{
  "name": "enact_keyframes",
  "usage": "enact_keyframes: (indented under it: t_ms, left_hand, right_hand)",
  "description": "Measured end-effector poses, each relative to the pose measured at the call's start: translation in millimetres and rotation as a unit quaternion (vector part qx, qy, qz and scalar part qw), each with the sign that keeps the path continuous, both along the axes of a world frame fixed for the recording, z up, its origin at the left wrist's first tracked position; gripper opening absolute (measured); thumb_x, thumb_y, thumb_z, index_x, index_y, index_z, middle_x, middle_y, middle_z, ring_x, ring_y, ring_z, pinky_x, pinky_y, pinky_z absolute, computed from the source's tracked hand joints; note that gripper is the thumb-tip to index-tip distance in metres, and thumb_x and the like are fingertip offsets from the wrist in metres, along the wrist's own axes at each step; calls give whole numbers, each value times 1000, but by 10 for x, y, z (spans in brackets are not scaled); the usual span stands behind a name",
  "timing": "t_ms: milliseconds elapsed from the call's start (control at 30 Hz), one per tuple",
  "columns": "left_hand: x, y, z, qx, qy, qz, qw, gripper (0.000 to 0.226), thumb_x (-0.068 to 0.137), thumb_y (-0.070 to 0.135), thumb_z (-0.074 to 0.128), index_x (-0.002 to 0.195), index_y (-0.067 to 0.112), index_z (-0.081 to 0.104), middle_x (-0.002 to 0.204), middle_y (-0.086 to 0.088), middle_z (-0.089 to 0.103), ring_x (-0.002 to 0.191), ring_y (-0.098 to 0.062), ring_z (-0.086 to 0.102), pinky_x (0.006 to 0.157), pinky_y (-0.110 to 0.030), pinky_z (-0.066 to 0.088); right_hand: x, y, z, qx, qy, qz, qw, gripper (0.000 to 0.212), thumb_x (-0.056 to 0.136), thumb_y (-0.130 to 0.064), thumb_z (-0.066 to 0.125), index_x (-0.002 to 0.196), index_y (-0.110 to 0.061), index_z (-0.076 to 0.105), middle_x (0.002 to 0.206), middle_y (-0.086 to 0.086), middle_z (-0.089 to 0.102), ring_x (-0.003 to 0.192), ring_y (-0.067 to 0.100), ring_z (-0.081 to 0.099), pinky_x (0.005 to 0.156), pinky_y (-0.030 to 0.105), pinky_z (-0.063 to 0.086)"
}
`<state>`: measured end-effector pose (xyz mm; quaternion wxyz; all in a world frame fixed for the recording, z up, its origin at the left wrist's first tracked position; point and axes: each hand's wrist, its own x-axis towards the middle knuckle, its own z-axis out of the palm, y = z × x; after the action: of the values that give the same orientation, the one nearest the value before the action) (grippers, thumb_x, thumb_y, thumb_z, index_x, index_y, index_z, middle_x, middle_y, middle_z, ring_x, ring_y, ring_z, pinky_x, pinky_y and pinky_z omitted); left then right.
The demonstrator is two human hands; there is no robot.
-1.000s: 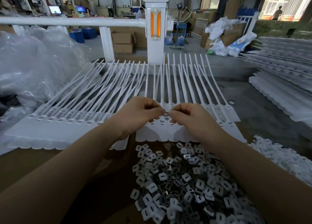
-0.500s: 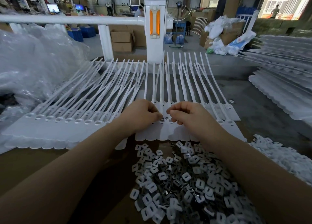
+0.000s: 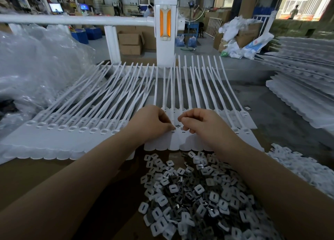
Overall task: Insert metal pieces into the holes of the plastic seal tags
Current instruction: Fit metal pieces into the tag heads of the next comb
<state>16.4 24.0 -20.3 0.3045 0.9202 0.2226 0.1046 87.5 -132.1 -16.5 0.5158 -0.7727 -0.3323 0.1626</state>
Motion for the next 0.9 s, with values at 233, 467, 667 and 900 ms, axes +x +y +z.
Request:
enact_keyframes:
  t_ms: [233, 467, 667, 900]
  left_hand:
    - [-95, 98, 13, 19, -35, -75, 996, 6, 85, 25, 74, 88, 30, 76, 79, 19, 69, 77, 5, 63, 65, -9, 45]
    - [-205, -94, 58, 43, -109, -240, 964, 10, 79, 22, 80, 86, 28, 78, 80, 17, 66, 75, 0, 61, 66, -10, 45]
    - [-234, -230, 83, 49, -42, -315, 947, 15, 81, 25, 78, 93, 34, 79, 82, 32, 61, 81, -1, 62, 76, -20, 50]
    - [-201, -258, 29, 85, -27, -316, 945, 11, 82, 30, 76, 93, 34, 77, 91, 26, 62, 84, 7, 59, 78, -17, 48]
  right_hand:
    - [0, -4, 7, 4, 5, -5, 1000, 13, 94, -20, 58, 92, -24, 70, 91, 0, 72, 88, 14, 65, 78, 28, 51]
    - [24, -15, 17, 27, 20, -14, 999, 15, 95, -16, 57, 90, -24, 68, 77, -7, 67, 60, -9, 57, 63, 14, 44]
    - [16, -12, 25, 19, 21, -19, 999, 16, 96, -18, 56, 89, -26, 68, 82, -5, 68, 60, -11, 57, 67, 17, 43]
    - [12, -5, 15, 10, 5, -22, 1000, 17, 95, -18, 56, 88, -28, 69, 79, -14, 66, 62, -13, 56, 61, 11, 41]
